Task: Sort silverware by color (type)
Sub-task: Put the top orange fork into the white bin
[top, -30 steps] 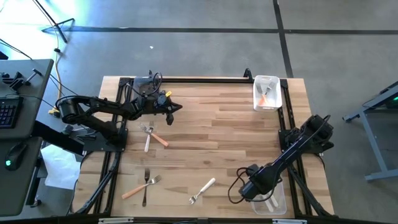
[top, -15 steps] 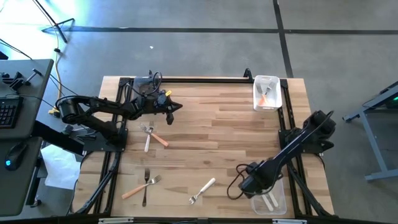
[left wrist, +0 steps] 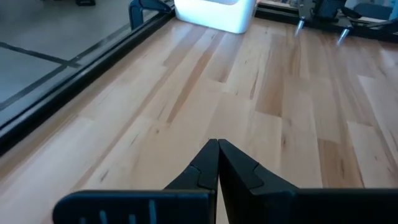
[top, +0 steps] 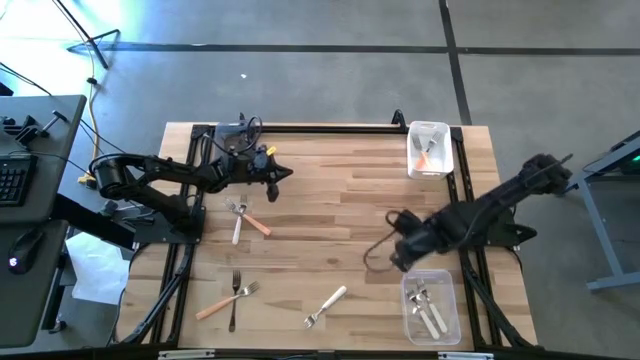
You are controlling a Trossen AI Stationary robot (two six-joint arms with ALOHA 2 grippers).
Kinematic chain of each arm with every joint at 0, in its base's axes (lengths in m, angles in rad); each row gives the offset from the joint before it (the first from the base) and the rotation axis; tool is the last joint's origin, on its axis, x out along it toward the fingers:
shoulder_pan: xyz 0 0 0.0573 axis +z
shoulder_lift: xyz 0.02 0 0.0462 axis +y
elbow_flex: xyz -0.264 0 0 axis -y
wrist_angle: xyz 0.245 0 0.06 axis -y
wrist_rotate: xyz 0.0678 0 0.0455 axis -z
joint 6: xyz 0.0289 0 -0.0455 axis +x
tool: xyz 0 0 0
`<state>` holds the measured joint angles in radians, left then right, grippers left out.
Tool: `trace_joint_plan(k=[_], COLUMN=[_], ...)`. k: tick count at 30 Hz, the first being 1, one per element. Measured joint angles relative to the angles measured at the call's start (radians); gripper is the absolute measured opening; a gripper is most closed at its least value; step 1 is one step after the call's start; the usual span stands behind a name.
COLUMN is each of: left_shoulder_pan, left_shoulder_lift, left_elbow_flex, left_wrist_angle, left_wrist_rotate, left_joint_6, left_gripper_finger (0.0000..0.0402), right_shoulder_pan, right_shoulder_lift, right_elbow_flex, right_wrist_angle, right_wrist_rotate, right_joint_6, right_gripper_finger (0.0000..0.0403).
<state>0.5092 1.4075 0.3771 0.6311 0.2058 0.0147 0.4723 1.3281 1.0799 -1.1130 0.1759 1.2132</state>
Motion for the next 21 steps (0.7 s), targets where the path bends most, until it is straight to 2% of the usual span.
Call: trace_joint_plan(k=[4, 7, 10, 12, 15, 21], left_shoulder_pan=[-0.033, -0.069, -0.101, -0.122, -0.145, -0.2], left_shoulder_lift=[0.0, -0.002, -0.042, -0.094, -0.209, -0.463], left_elbow_flex=[0.0, 0.0, 0.001, 0.001, 0.001, 0.001], left_wrist_angle=[-0.036, -0.068, -0.143, -0.231, -0.385, -0.78], left_wrist_rotate=[0.0, -0.002, -0.027, -0.073, -0.143, -0.164], left_joint_6=[0.026, 0.061, 0.068, 0.073, 0.065, -0.138], left_gripper_finger=[0.0, 0.0, 0.0, 0.0, 0.0, 0.0], right_shoulder_pan=[-0.151, -0.272, -0.378, -0.43, -0.497, -0.616], right_shoulder_lift=[-0.078, -0.1, -0.087, -0.069, -0.046, 0.005], right_elbow_flex=[-0.217, -0.379, -0.478, -0.5, -0.49, -0.466], right_wrist_angle=[0.335, 0.677, 0.94, 1.016, 1.028, 1.16], right_wrist_rotate=[0.004, -0.057, -0.138, -0.165, -0.166, -0.181], right_joint_6=[-0.243, -0.385, -0.495, -0.577, -0.702, -0.913], right_gripper_finger=[0.0001, 0.0001, 0.0, 0.0, 0.0, 0.0])
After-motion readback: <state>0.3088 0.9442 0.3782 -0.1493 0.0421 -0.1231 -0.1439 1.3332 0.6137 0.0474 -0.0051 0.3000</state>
